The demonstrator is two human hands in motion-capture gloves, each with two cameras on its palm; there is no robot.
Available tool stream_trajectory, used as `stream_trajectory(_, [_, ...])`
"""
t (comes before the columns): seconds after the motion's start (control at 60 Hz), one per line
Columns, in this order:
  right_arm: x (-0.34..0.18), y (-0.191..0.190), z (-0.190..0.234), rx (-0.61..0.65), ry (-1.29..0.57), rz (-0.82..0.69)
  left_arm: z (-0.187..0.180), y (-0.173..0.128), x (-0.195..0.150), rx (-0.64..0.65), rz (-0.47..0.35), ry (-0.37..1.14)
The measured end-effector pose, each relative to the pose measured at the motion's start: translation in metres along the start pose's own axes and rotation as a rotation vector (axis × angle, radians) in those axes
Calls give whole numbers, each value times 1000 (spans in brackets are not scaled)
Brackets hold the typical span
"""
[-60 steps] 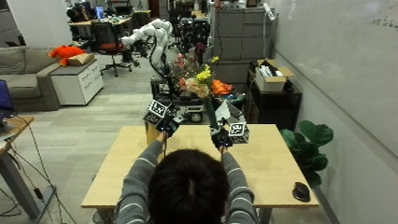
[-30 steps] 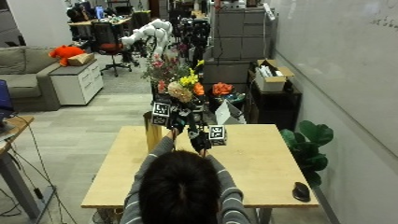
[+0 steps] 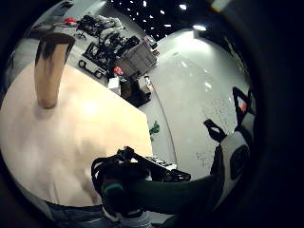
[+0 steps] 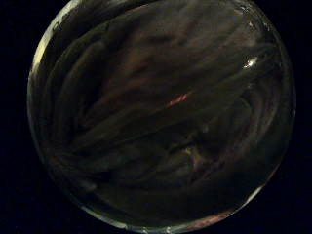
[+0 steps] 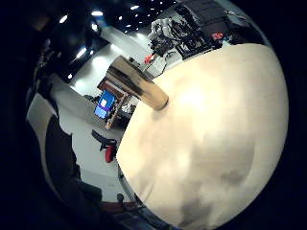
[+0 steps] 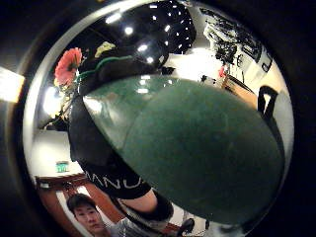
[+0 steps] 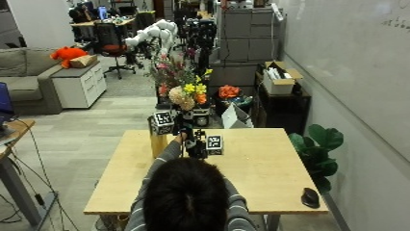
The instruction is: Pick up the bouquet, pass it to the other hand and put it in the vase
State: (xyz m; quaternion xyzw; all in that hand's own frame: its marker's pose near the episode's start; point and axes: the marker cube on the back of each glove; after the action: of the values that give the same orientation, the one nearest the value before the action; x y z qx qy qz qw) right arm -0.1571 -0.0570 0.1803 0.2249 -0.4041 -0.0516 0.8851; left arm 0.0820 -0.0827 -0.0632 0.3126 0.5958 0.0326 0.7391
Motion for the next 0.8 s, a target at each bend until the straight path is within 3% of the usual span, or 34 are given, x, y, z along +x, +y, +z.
stream_trajectory(0.033, [4,2,-1,-4,45,66,1,-4,-15,-2,-102,-61])
stream_trajectory(0.083, [17,0,-3,-5,155,118,0,-9,-22,-10,-132,-88])
stream_trajectory(0.15, [-1,-11,1,-50,22,-150,-6,-10,-14,-7,-127,-98])
stream_trajectory(0.333, [-30,-8,-20,-178,-18,-250,-32,-31,11,36,-80,-135])
stream_trajectory(0.55, [-27,-34,-54,-202,-7,-197,-65,-76,45,100,-25,-191])
stream_trajectory(0.667, [-24,-55,-70,-179,-27,-269,-79,-104,58,130,-4,-215])
stream_trajectory(0.8, [-17,-68,-83,-181,-82,-160,-92,-142,63,178,32,-244])
